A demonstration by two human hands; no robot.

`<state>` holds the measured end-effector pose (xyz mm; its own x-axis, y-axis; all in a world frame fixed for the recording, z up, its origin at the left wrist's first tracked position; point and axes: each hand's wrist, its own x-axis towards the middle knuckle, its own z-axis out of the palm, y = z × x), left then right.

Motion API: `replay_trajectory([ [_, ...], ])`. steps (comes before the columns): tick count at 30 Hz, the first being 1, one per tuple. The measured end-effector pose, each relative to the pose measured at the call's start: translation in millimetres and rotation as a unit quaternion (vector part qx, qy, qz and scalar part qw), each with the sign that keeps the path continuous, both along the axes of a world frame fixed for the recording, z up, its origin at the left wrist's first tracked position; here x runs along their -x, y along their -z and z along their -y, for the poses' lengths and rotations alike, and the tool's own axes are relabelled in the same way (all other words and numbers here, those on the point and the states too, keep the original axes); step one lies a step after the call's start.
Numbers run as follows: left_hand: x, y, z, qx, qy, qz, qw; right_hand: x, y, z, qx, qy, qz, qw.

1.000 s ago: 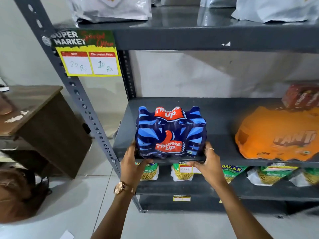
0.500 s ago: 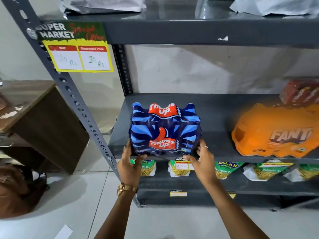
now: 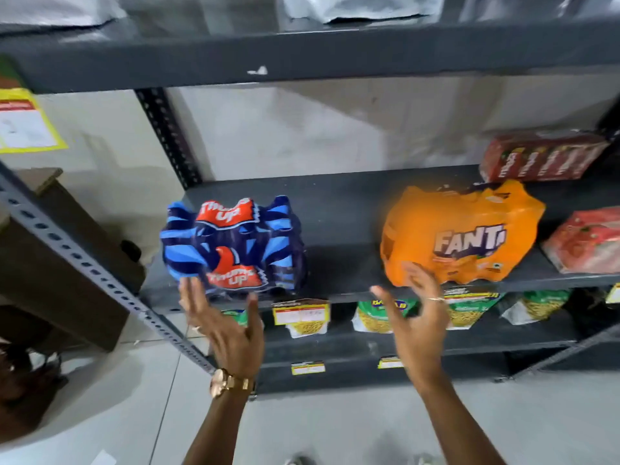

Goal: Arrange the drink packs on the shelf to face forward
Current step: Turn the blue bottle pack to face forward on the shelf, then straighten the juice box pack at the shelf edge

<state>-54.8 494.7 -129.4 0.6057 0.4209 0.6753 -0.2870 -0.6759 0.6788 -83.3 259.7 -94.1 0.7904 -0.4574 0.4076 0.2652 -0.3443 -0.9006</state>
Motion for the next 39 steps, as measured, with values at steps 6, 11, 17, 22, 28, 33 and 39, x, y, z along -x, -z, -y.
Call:
replay_trajectory([
  [6,-1.1,-11.3,160.2,-0.068,0.292,-0.195,0.934,-9.0,12.2,172.1,0.033,0.088,-0.073,0.993],
  [11,-26.8,-3.0,224.7,-0.013,0.254,-0.351,0.901,-35.9,35.1,233.2,0.096,-0.114,-0.228,0.962],
  [17,-34.4,25.6,222.8,0.0,0.217,-0.343,0.914,-44.0,49.1,241.9,0.142,-0.079,-0.201,0.966],
  [22,-30.1,19.6,225.1,0.0,0.214,-0.267,0.94,-46.0,57.4,247.7,0.157,-0.118,-0.212,0.957],
  [28,-35.3,30.8,221.3,0.013,0.195,-0.316,0.928,-45.8,64.2,249.4,0.175,-0.111,-0.22,0.953],
  [33,-35.0,43.0,220.4,0.017,0.184,-0.329,0.926,-41.0,54.3,252.6,0.15,-0.159,-0.218,0.951],
  [39,4.3,1.3,288.8,0.075,0.047,-0.111,0.99,11.1,6.7,317.6,0.153,-0.106,-0.044,0.982],
])
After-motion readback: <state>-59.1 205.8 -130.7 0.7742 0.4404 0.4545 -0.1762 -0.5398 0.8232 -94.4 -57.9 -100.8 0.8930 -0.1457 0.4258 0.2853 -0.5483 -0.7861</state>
